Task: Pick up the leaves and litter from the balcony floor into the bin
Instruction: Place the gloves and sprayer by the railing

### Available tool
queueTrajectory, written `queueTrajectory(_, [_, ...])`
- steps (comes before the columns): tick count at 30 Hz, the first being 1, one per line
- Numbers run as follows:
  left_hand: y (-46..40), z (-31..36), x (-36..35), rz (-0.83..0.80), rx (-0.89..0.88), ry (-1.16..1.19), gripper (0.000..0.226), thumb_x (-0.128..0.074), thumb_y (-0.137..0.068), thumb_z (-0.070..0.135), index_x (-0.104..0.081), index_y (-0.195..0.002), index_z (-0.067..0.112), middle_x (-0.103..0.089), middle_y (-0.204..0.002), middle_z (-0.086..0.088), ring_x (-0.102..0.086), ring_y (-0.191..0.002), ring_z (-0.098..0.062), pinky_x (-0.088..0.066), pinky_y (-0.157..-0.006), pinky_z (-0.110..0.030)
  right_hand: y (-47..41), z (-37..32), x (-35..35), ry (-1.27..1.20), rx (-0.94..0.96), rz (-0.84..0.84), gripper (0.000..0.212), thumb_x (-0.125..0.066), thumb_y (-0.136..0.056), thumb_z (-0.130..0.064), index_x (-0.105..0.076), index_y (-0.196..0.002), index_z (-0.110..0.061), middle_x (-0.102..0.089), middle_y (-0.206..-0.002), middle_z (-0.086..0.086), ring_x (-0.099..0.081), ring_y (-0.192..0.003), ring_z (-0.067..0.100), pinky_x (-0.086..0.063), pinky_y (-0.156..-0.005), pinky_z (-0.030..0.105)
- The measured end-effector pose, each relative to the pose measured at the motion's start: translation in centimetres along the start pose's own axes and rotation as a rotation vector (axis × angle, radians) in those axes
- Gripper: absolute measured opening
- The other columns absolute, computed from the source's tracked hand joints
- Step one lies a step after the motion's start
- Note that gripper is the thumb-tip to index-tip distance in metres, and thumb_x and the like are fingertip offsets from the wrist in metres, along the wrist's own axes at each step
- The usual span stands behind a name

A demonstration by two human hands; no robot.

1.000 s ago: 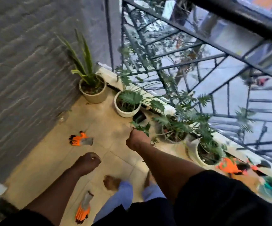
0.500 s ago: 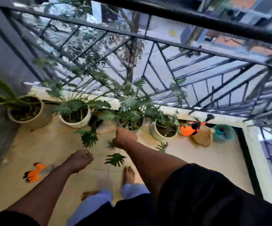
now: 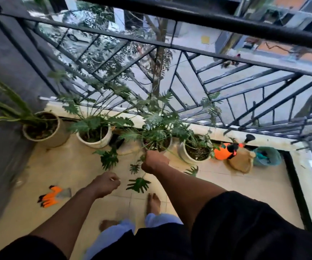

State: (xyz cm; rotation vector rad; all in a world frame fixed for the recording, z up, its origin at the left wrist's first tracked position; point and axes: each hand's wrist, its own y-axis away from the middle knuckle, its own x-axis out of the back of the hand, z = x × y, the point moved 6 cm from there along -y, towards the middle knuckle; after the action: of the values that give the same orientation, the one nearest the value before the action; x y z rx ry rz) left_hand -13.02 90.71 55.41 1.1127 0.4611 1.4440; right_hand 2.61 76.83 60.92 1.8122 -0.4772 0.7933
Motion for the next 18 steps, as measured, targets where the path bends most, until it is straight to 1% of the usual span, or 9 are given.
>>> queueTrajectory(2, [0.5, -2.5, 1.6, 0.002, 0.020, 0.022, 0.017, -0.058, -0.100, 0.030, -0.067, -0.106, 0.016, -0.069, -0.101, -0.009, -0.053, -0.067, -0.020, -0.034, -0.050, -0.019, -0.2, -2.9, -0.8, 0.025, 0.034, 0.000, 0.028, -0.062, -0.087, -0.022, -0.065, -0.113, -0.012, -0.067, -0.114, 0.011, -0.066, -0.107, 0.032, -0.050, -0.078, 0.035])
queueTrajectory(3, [0.8, -3.8, 2.5, 0.010, 0.035, 0.033, 0.017, -0.058, -0.100, 0.029, -0.067, -0.106, 0.016, -0.069, -0.100, -0.009, -0.052, -0.066, -0.020, -0.033, -0.048, -0.019, -0.2, -4.4, -1.2, 0.040, 0.052, -0.007, 0.027, -0.061, -0.088, -0.021, -0.064, -0.112, -0.012, -0.067, -0.114, 0.012, -0.066, -0.106, 0.033, -0.052, -0.080, 0.036])
queueTrajectory(5, [1.5, -6.6, 4.4, 0.038, 0.062, 0.070, 0.015, -0.059, -0.099, 0.029, -0.068, -0.103, 0.017, -0.069, -0.096, -0.009, -0.051, -0.064, -0.020, -0.032, -0.047, -0.019, -0.2, -7.6, -2.3, 0.068, 0.092, -0.029, 0.026, -0.058, -0.089, -0.022, -0.062, -0.113, -0.012, -0.066, -0.116, 0.013, -0.065, -0.109, 0.033, -0.055, -0.089, 0.039])
queueTrajectory(7, [2.2, -9.4, 6.3, 0.072, 0.083, 0.109, 0.014, -0.059, -0.099, 0.028, -0.068, -0.100, 0.017, -0.069, -0.091, -0.007, -0.052, -0.062, -0.019, -0.032, -0.045, -0.017, -0.4, -11.3, -3.4, 0.103, 0.145, -0.026, 0.028, -0.056, -0.091, -0.022, -0.063, -0.116, -0.012, -0.066, -0.119, 0.013, -0.065, -0.111, 0.033, -0.054, -0.095, 0.042])
queueTrajectory(9, [3.0, -12.0, 7.8, 0.100, 0.103, 0.150, 0.014, -0.058, -0.099, 0.025, -0.068, -0.100, 0.015, -0.067, -0.088, -0.005, -0.051, -0.059, -0.017, -0.031, -0.043, -0.014, -0.6, -14.3, -4.4, 0.135, 0.179, -0.013, 0.031, -0.057, -0.091, -0.024, -0.062, -0.120, -0.015, -0.066, -0.122, 0.012, -0.065, -0.114, 0.033, -0.053, -0.095, 0.041])
queueTrajectory(11, [3.9, -15.4, 9.4, 0.135, 0.127, 0.181, 0.013, -0.058, -0.099, 0.026, -0.066, -0.099, 0.015, -0.067, -0.093, -0.004, -0.051, -0.060, -0.015, -0.030, -0.043, -0.013, -0.8, -17.8, -6.1, 0.170, 0.204, -0.031, 0.032, -0.059, -0.090, -0.026, -0.062, -0.120, -0.015, -0.066, -0.123, 0.010, -0.064, -0.115, 0.033, -0.052, -0.092, 0.041])
queueTrajectory(13, [4.7, -18.8, 10.6, 0.169, 0.156, 0.195, 0.013, -0.059, -0.098, 0.028, -0.064, -0.100, 0.017, -0.069, -0.099, -0.006, -0.051, -0.061, -0.013, -0.029, -0.042, -0.013, -1.0, -21.2, -7.9, 0.188, 0.239, -0.060, 0.032, -0.062, -0.088, -0.026, -0.063, -0.117, -0.013, -0.065, -0.123, 0.012, -0.064, -0.113, 0.033, -0.052, -0.090, 0.040])
queueTrajectory(16, [6.1, -23.5, 11.7, 0.202, 0.216, 0.242, 0.018, -0.060, -0.097, 0.033, -0.064, -0.107, 0.019, -0.068, -0.101, -0.006, -0.058, -0.071, -0.020, -0.030, -0.041, -0.014, -1.2, -25.9, -10.6, 0.252, 0.301, -0.077, 0.030, -0.062, -0.086, -0.028, -0.065, -0.113, -0.014, -0.065, -0.121, 0.015, -0.064, -0.112, 0.035, -0.054, -0.091, 0.040])
queueTrajectory(18, [7.0, -26.2, 12.1, 0.225, 0.259, 0.306, 0.016, -0.061, -0.095, 0.035, -0.067, -0.103, 0.023, -0.068, -0.108, -0.006, -0.067, -0.092, -0.029, -0.032, -0.044, -0.016, -1.3, -28.5, -12.3, 0.335, 0.348, -0.086, 0.032, -0.062, -0.084, -0.031, -0.064, -0.113, -0.017, -0.066, -0.120, 0.014, -0.063, -0.112, 0.035, -0.053, -0.094, 0.040])
